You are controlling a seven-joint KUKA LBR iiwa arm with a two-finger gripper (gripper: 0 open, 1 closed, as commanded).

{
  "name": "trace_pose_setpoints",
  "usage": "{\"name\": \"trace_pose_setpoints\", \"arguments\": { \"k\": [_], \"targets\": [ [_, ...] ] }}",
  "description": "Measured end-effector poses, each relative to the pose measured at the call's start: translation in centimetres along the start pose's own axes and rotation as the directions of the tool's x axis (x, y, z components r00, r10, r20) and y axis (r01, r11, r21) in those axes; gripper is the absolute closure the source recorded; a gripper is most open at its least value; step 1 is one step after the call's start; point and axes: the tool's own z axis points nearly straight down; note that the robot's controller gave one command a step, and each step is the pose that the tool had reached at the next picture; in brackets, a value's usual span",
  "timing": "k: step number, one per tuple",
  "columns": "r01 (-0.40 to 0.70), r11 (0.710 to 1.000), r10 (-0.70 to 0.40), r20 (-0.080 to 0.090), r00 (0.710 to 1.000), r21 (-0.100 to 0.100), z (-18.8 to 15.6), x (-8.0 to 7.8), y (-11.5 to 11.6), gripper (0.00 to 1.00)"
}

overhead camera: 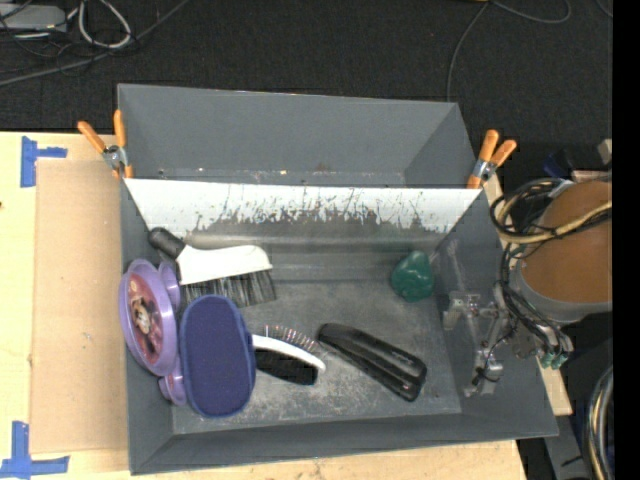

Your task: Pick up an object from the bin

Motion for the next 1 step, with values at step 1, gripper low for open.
{"name": "trace_pose_setpoints", "arguments": {
  "k": [1],
  "targets": [
    [0.000,1.000,0.000,0.000,1.000,0.000,0.01,-0.02,0.00,0.00]
  ]
}}
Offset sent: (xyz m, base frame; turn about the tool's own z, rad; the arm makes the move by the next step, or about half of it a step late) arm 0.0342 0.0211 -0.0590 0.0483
